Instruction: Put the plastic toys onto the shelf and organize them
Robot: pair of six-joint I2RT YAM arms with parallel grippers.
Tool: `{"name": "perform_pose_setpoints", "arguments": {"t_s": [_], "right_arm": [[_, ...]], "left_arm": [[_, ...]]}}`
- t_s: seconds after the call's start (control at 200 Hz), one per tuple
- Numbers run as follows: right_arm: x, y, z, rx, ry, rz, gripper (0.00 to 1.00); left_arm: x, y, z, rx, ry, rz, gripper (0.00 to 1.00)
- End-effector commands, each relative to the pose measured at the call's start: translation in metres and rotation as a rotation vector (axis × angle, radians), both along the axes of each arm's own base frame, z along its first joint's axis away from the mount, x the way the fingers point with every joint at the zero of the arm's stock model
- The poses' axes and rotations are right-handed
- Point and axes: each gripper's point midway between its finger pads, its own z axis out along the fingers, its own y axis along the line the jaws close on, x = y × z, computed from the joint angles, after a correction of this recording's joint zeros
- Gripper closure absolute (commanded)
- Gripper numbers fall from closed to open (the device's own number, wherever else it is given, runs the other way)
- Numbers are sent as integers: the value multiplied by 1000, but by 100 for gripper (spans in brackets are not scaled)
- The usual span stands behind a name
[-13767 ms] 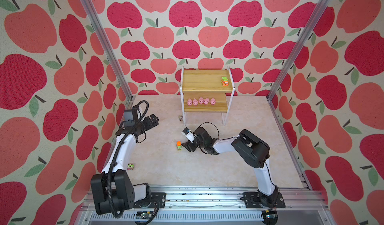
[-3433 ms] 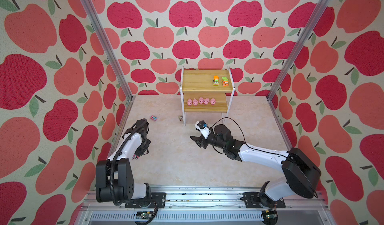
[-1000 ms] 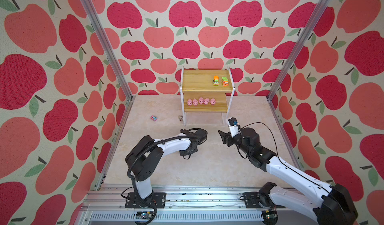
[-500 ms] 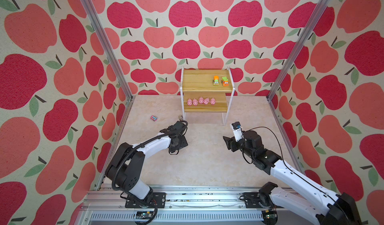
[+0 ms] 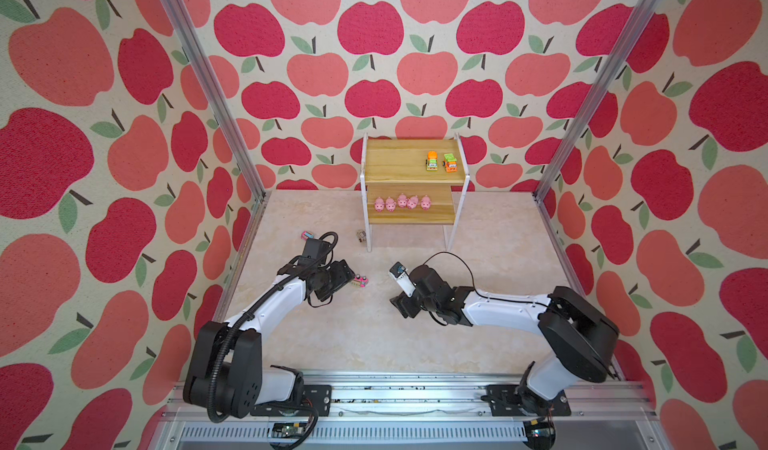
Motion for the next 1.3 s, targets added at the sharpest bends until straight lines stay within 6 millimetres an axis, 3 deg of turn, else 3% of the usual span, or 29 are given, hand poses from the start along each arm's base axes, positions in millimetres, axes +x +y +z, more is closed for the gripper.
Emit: {"name": "perform_pose_setpoints", "arguments": {"t_s": [0.0,0.22,0.54,0.605,0.745,0.901,1.151,1.296], "right_arm": [[8,42,9,12,-124,155,25],[33,90,-15,-70,-238,295,21],[48,122,-47,-57,-166,384,23],[46,127,-53,-52,-145,395,28],[44,132,-55,-15,-107,382,52],[39,127,-37,80,-44,302,68],[29,94,-1,271,163,66,70],[27,63,-5,371,406,-95,71]], "left_arm": [[-8,11,-2,-52,34,14,16],[-2,26,-2,-103,30,53,4],[10,38,10,-112,-23,68,0],[12,38,10,-114,-25,70,0],[18,39,12,-106,-23,65,1],[21,42,15,-86,-28,68,1],[20,43,15,-73,-30,68,2],[22,39,13,-79,-30,60,2]]}}
